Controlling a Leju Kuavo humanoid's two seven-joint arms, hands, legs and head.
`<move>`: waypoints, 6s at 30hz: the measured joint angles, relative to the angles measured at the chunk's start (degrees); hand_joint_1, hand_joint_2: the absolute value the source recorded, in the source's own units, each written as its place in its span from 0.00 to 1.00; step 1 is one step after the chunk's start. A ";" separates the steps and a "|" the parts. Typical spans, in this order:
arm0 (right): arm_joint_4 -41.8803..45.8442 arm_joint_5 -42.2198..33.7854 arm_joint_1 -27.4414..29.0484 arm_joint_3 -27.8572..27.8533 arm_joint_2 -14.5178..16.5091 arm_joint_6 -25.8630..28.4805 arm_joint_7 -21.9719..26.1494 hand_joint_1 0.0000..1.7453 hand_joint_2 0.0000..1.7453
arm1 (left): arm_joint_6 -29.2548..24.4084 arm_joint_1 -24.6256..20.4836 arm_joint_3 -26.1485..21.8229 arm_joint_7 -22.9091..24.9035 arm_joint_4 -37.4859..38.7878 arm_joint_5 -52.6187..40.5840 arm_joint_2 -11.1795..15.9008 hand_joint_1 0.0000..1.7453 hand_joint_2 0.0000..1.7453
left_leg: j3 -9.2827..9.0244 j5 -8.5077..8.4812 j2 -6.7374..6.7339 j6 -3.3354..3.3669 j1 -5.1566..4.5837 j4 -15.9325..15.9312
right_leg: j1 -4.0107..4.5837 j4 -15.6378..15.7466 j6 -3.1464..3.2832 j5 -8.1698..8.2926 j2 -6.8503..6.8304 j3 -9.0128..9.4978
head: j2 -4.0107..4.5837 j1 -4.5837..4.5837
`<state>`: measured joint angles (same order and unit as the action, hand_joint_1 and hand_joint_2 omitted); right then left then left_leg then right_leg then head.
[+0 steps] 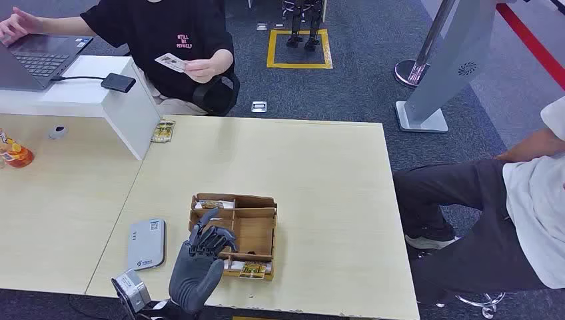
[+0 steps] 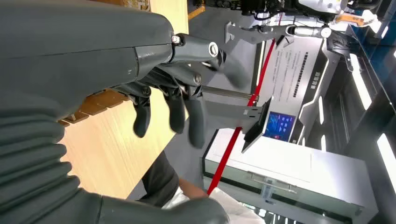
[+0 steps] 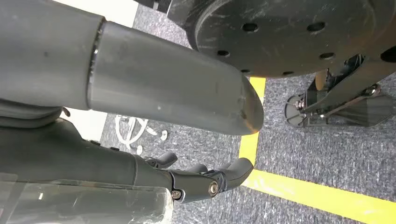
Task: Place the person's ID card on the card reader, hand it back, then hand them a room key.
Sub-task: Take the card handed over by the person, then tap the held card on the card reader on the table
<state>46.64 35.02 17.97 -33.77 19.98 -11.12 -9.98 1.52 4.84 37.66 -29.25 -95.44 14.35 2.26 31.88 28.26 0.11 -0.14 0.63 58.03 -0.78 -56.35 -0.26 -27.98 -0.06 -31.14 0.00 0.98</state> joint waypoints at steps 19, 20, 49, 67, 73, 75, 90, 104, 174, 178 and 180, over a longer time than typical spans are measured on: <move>-9.99 2.84 -5.81 -4.51 -1.59 8.40 4.83 0.00 0.00 | -4.56 -1.37 0.98 -0.60 0.91 -0.31 -0.74 0.00 1.00 | -0.02 -0.01 -0.11 0.00 0.00 0.00 | 0.01 0.00 0.03 0.04 0.09 -0.01 | 0.00 0.00; -12.39 3.03 -7.01 -4.91 -2.15 9.43 5.89 0.00 0.00 | -4.35 -1.50 0.98 -1.18 1.01 -0.38 -0.86 0.00 1.00 | -0.03 -0.01 -0.13 0.00 0.00 0.01 | 0.00 0.00 0.03 0.05 0.11 0.00 | 0.00 -0.01; -36.17 5.13 -16.84 -8.80 -8.57 13.17 10.94 0.00 0.00 | -39.55 -6.97 -9.38 -1.70 9.23 -79.89 -11.33 0.00 1.00 | -0.01 -0.04 -0.11 0.02 -0.01 0.06 | -0.01 -0.01 -0.01 0.09 0.09 0.01 | 0.00 -0.08; -36.68 7.41 -18.05 -7.26 -9.56 12.24 9.91 0.00 0.00 | -39.57 -12.96 -20.56 13.87 12.54 -96.07 -14.73 0.07 1.00 | 0.01 -0.11 -0.10 -0.02 0.00 0.06 | 0.00 -0.05 0.02 0.13 0.08 -0.01 | 0.00 -0.09; -36.68 8.34 -18.42 -6.41 -9.62 11.90 9.65 0.00 0.00 | -39.57 -16.82 -20.23 25.35 15.11 -100.63 -12.08 0.16 1.00 | -0.02 -0.15 -0.10 -0.01 0.00 0.06 | 0.01 -0.06 0.03 0.14 0.09 0.00 | 0.00 -0.09; -36.68 8.55 -18.54 -6.22 -9.63 11.90 9.52 0.00 0.00 | -39.57 -17.81 -19.81 28.09 15.90 -101.75 -11.00 0.21 1.00 | -0.02 -0.16 -0.11 -0.02 0.00 0.05 | 0.01 -0.06 0.04 0.14 0.10 -0.01 | 0.00 -0.08; -36.68 9.24 -18.87 -5.34 -9.76 11.90 9.21 0.00 0.00 | -39.57 -22.66 -15.05 42.53 19.64 -104.16 -1.74 0.44 1.00 | 0.00 -0.16 -0.11 -0.02 0.01 0.05 | 0.01 -0.07 0.03 0.14 0.11 -0.02 | 0.00 -0.09; -36.68 9.27 -18.87 -5.03 -9.86 12.08 9.17 0.00 0.00 | -39.58 -23.49 -11.32 46.81 19.94 -104.16 2.71 1.00 1.00 | 0.00 -0.16 -0.11 -0.02 0.00 0.05 | 0.01 -0.07 0.03 0.14 0.10 -0.02 | 0.00 -0.09; -37.52 9.95 -16.33 -6.64 -9.47 16.38 18.32 0.00 0.00 | -22.89 -18.36 -14.32 14.10 17.91 -1.96 -1.53 1.00 1.00 | -0.01 -0.14 -0.11 0.01 0.02 0.04 | 0.01 -0.06 0.03 0.13 0.12 -0.02 | 0.00 -0.06; -41.76 9.73 -15.43 -6.27 -9.29 19.88 24.93 0.00 0.00 | -21.25 -18.61 -16.56 16.95 17.91 -2.35 1.86 1.00 1.00 | 0.00 -0.15 -0.12 -0.01 0.04 -0.01 | 0.03 -0.07 0.05 0.12 0.14 -0.06 | 0.00 -0.02; -43.11 9.45 -15.11 -6.28 -9.29 19.93 25.27 0.00 0.00 | -21.04 -18.67 -17.79 17.52 17.91 -2.51 3.46 1.00 1.00 | 0.01 -0.15 -0.12 -0.02 0.04 -0.03 | 0.03 -0.08 0.06 0.11 0.14 -0.07 | 0.00 -0.02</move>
<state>3.53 44.46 2.86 -40.05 10.69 8.82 15.29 -19.52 -13.83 19.87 -11.74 -77.53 11.84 5.73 31.89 28.11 -0.02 -0.16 0.67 57.99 -0.74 -56.43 -0.21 -27.86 0.08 -31.21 0.00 0.97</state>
